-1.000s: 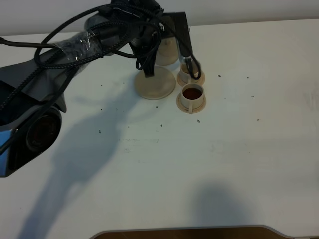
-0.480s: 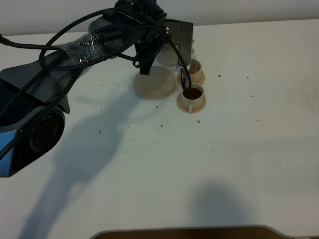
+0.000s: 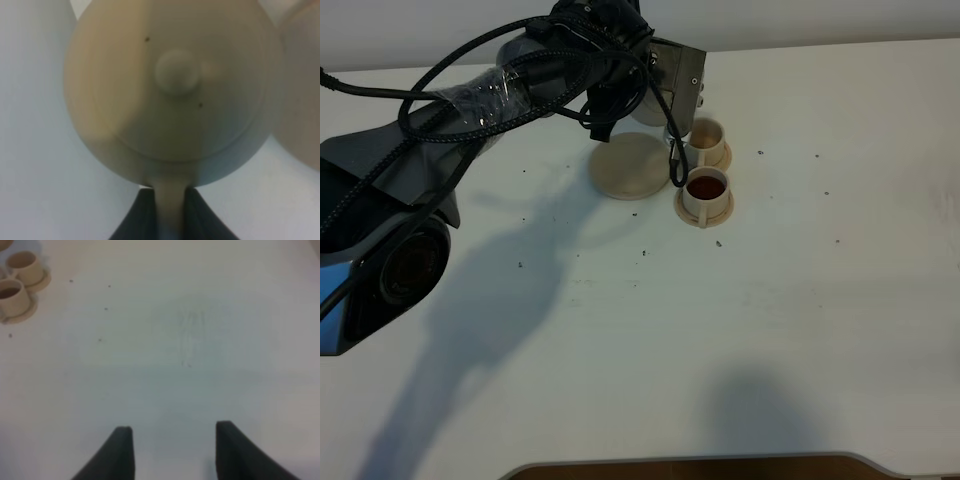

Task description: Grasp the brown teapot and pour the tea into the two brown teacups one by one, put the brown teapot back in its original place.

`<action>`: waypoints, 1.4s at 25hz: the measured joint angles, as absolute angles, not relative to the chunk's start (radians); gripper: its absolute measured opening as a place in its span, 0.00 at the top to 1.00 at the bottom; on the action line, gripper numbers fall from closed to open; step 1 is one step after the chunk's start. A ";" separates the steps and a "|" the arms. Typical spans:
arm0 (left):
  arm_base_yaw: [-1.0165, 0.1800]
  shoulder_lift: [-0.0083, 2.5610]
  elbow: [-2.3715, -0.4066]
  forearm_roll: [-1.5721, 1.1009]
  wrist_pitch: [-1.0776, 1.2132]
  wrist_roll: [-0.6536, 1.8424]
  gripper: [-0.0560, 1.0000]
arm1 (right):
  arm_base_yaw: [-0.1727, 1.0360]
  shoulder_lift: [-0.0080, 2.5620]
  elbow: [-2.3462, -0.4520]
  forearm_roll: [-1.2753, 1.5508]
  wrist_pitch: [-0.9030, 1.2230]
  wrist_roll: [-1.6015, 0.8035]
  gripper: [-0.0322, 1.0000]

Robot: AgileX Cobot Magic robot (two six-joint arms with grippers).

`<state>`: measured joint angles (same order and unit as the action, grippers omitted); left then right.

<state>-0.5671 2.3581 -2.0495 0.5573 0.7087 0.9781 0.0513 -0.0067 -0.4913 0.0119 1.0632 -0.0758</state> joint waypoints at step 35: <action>-0.589 2.358 -2.049 0.632 0.666 1.187 0.85 | 0.051 -0.007 -0.491 0.012 1.063 -0.076 0.58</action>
